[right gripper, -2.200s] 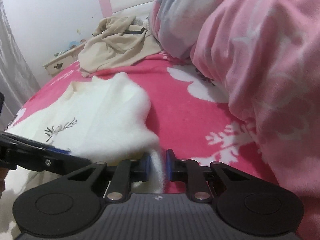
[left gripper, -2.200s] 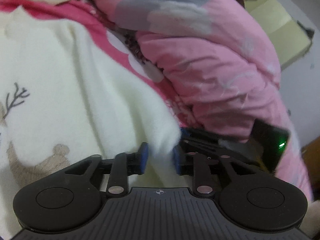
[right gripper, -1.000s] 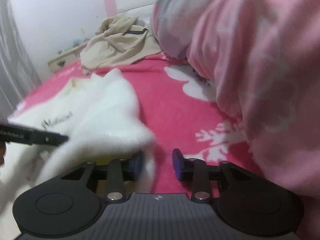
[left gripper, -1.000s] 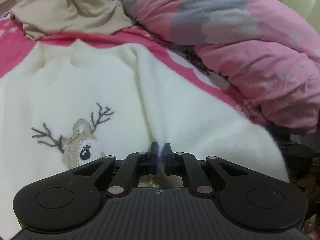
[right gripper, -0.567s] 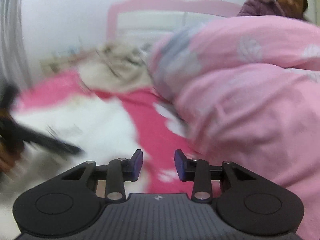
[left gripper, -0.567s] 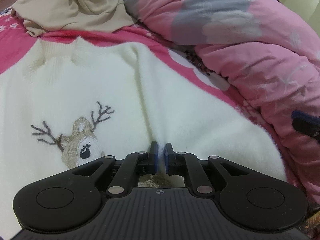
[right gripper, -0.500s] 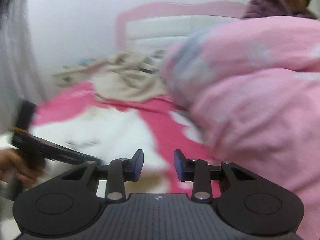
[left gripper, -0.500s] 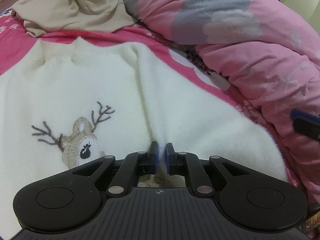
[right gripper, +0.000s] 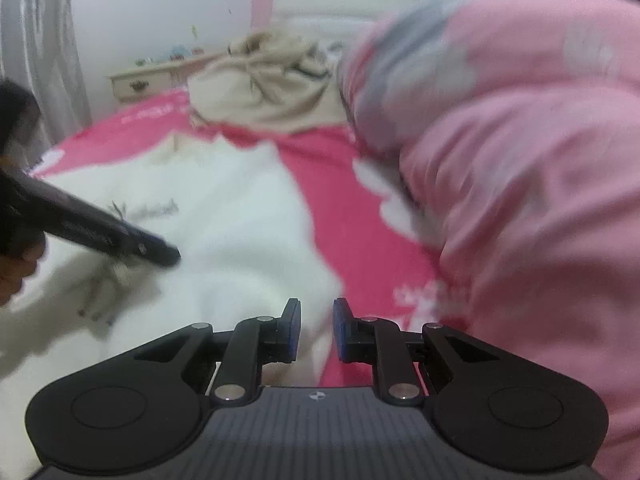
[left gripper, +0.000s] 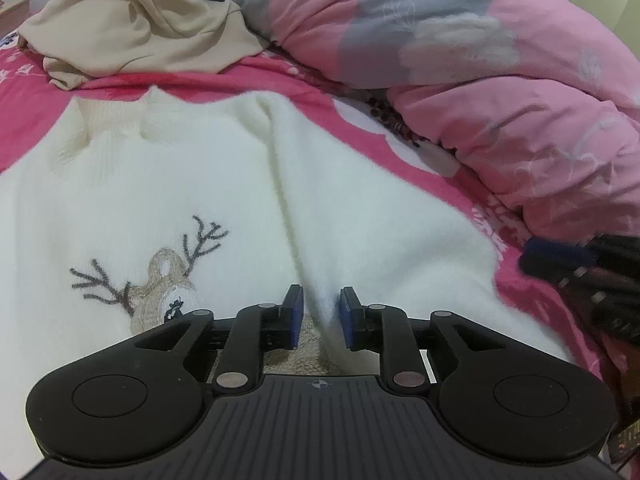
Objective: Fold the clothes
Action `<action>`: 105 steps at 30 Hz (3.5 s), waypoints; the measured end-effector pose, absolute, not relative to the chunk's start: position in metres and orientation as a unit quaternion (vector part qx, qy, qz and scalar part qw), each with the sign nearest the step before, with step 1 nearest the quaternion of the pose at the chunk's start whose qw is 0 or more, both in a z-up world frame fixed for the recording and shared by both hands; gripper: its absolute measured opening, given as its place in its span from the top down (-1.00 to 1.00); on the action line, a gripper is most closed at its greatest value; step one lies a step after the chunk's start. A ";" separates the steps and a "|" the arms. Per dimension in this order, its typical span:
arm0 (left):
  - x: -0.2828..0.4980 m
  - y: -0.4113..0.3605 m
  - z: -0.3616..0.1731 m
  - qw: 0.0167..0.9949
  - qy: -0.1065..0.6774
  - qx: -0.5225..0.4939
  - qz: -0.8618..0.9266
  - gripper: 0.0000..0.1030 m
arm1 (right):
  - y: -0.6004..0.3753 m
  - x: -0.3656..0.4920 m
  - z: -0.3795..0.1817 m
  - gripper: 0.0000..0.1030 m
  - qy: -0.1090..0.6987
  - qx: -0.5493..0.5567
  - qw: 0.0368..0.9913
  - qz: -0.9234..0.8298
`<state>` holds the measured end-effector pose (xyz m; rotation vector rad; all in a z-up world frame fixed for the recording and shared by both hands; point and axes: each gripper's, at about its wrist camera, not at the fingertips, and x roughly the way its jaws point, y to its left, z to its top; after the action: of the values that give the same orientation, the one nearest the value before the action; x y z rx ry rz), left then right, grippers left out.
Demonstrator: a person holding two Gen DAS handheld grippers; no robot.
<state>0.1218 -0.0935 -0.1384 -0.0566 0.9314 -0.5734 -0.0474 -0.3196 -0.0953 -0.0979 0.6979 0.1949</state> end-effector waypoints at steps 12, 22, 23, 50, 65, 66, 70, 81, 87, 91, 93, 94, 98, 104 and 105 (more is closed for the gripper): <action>0.090 -0.070 -0.104 0.839 0.456 -0.054 -0.292 0.44 | -0.319 -0.058 -0.076 0.64 0.359 -0.062 0.929 0.069; -0.016 -0.081 -0.113 0.706 0.568 -0.086 -0.414 0.42 | -0.343 -0.185 -0.044 0.58 0.438 0.077 0.892 0.079; -0.023 -0.083 -0.117 0.700 0.576 -0.086 -0.414 0.42 | -0.339 -0.196 -0.052 0.58 0.454 0.081 0.883 0.082; -0.061 -0.122 -0.154 0.645 0.647 -0.123 -0.388 0.94 | -0.320 -0.253 -0.109 0.84 0.525 0.125 0.836 0.101; -0.065 -0.088 -0.137 0.633 0.639 -0.137 -0.415 0.96 | -0.323 -0.252 -0.094 0.86 0.544 0.199 0.803 0.142; -0.065 -0.088 -0.137 0.634 0.639 -0.131 -0.416 0.96 | -0.322 -0.252 -0.092 0.86 0.543 0.190 0.805 0.143; -0.068 -0.092 -0.137 0.636 0.638 -0.114 -0.419 0.96 | -0.325 -0.251 -0.093 0.86 0.550 0.190 0.801 0.140; -0.088 -0.107 -0.147 0.667 0.611 0.009 -0.427 0.90 | -0.295 -0.255 -0.118 0.86 0.572 0.000 0.813 0.109; -0.083 -0.087 -0.105 0.705 0.528 0.053 -0.470 0.82 | -0.311 -0.246 -0.064 0.80 0.491 -0.026 0.864 0.111; -0.088 -0.104 -0.109 0.697 0.512 0.056 -0.499 0.75 | -0.294 -0.216 -0.052 0.80 0.419 -0.063 0.895 0.141; -0.092 -0.115 -0.123 0.695 0.513 0.070 -0.499 0.74 | -0.279 -0.198 -0.060 0.80 0.395 -0.074 0.902 0.157; -0.093 -0.119 -0.133 0.689 0.524 0.076 -0.495 0.74 | -0.274 -0.189 -0.065 0.80 0.389 -0.074 0.903 0.164; -0.091 -0.111 -0.153 0.687 0.543 0.040 -0.481 0.74 | -0.267 -0.172 -0.114 0.75 0.432 -0.126 0.873 0.188; -0.087 -0.106 -0.159 0.682 0.552 0.017 -0.480 0.72 | -0.276 -0.156 -0.080 0.74 0.435 -0.126 0.866 0.211; -0.088 -0.106 -0.160 0.684 0.549 0.019 -0.481 0.71 | -0.274 -0.145 -0.074 0.74 0.417 -0.121 0.877 0.204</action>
<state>-0.0884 -0.1061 -0.1601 0.0418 1.2300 -1.0774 -0.1447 -0.2742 -0.0744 -0.2531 0.8701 0.4260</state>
